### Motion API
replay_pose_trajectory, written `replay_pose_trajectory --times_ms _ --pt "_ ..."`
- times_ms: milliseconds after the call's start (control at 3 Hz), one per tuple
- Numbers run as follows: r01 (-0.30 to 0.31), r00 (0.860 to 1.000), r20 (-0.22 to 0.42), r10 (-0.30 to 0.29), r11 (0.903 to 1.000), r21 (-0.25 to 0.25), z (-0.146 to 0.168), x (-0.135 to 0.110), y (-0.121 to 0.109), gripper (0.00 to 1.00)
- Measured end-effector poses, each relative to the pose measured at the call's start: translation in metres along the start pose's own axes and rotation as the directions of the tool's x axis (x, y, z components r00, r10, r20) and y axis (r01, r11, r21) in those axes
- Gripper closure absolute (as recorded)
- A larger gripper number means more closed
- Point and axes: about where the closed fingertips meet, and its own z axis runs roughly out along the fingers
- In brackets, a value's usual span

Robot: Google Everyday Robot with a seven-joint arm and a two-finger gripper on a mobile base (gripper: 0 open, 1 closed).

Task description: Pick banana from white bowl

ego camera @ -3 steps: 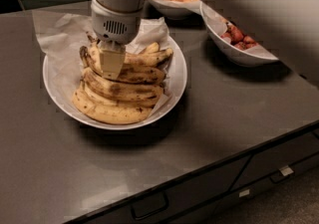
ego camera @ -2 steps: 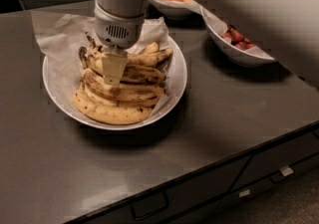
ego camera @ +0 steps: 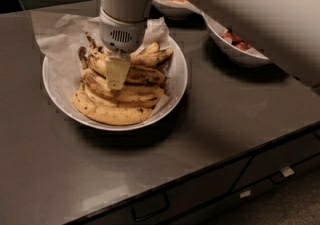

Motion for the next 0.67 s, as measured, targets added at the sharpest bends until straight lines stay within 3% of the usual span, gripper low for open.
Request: replay_pose_trajectory --times_ms 667 --pt "-0.008 1.0 -0.005 0.008 1.0 0.001 -0.0018 0.0029 -0.0014 0.96"
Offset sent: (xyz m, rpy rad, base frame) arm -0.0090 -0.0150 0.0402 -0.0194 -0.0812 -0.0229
